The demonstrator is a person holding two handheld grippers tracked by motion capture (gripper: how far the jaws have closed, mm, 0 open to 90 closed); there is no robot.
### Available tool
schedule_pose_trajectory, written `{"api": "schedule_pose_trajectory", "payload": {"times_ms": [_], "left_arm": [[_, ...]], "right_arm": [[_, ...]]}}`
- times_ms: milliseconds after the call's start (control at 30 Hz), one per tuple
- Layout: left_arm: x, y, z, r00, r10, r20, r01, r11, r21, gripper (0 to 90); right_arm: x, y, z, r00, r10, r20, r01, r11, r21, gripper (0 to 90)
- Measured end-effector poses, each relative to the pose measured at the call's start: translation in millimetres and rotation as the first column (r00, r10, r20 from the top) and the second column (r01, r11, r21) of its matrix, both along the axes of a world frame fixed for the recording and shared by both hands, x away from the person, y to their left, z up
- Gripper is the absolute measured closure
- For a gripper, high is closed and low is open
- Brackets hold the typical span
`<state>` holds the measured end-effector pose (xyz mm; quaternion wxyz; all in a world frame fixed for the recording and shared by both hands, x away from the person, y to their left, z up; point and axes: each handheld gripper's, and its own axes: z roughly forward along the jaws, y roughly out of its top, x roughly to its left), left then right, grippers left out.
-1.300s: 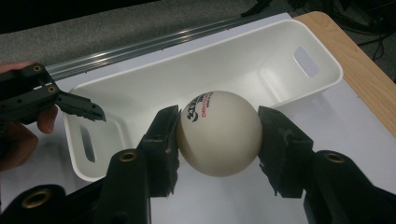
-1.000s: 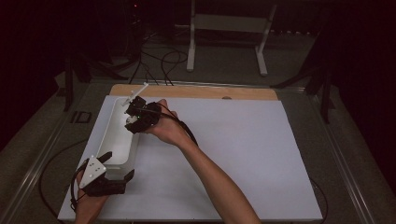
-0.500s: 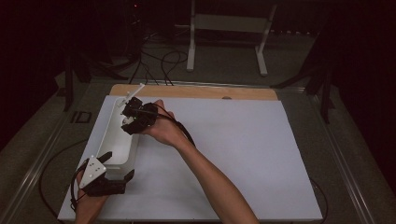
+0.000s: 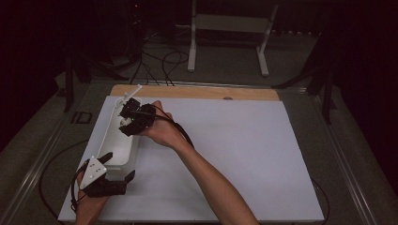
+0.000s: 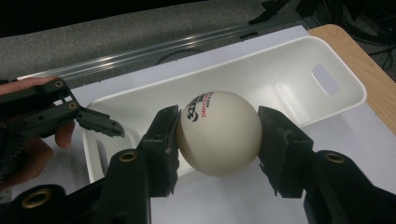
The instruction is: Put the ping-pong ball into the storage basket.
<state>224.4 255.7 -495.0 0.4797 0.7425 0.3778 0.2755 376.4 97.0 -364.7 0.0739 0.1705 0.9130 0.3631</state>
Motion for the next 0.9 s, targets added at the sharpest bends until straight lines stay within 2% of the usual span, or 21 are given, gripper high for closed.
{"api": "schedule_pose_trajectory", "payload": {"times_ms": [900], "left_arm": [[0.1,-0.2,-0.1,1.0,0.001,0.001,-0.001,1.0,0.001,0.0]], "right_arm": [[-6.1,12.7,1.7,0.9997,0.025,-0.003,-0.025,1.0,0.009,50.4]]}}
